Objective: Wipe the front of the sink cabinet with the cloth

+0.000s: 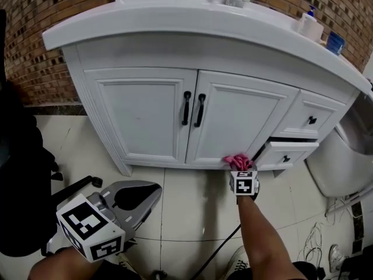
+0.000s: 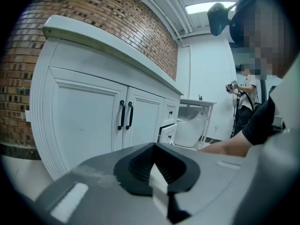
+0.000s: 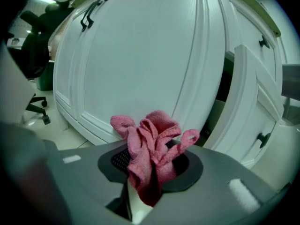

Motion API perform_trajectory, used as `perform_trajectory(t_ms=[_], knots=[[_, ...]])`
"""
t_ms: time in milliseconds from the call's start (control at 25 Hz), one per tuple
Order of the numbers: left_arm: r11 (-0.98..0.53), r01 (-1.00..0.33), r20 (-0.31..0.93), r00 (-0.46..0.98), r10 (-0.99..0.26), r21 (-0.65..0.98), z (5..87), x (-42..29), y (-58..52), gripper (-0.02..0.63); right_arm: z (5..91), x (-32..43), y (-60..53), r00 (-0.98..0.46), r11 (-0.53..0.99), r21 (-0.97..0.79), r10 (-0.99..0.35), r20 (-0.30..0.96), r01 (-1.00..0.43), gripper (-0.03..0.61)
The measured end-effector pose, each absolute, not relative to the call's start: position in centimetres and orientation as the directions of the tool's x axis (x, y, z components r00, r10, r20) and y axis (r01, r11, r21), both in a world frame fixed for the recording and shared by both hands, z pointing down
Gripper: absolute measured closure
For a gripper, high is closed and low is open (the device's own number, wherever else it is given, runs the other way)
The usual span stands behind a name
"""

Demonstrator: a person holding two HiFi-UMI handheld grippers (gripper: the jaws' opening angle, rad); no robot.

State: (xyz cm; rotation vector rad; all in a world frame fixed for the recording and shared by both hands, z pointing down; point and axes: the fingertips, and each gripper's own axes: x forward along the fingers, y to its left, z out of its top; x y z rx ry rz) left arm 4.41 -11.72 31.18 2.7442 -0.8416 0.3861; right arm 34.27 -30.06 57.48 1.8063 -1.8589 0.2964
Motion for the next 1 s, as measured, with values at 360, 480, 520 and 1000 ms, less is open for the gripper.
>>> perform_trajectory(t_ms=[360, 480, 520, 1000], knots=[[-0.782, -0.607, 0.316, 0.777, -0.545, 0.144, 30.8, 3.3, -11.6, 0.609, 57.7, 33.8, -28.5, -0.037, 0.126, 0.114, -0.811, 0.584, -0.985, 0.436], [-0.779, -0.607, 0.309, 0.779, -0.545, 0.158, 30.9, 3.3, -11.8, 0.609, 56.9, 33.4, -27.6, -0.035, 0.131, 0.124, -0.812, 0.583, -0.984, 0.436], [-0.779, -0.605, 0.308, 0.782, -0.541, 0.166, 31.0, 3.3, -11.8, 0.609, 56.4, 33.0, -27.4, -0.04, 0.133, 0.123, -0.822, 0.567, -0.983, 0.436], [-0.789, -0.589, 0.297, 0.795, -0.528, 0.175, 31.0, 3.8, -11.7, 0.609, 34.9, 26.6, -25.9, -0.124, 0.115, 0.21, -0.992, -0.032, -0.971, 0.436]])
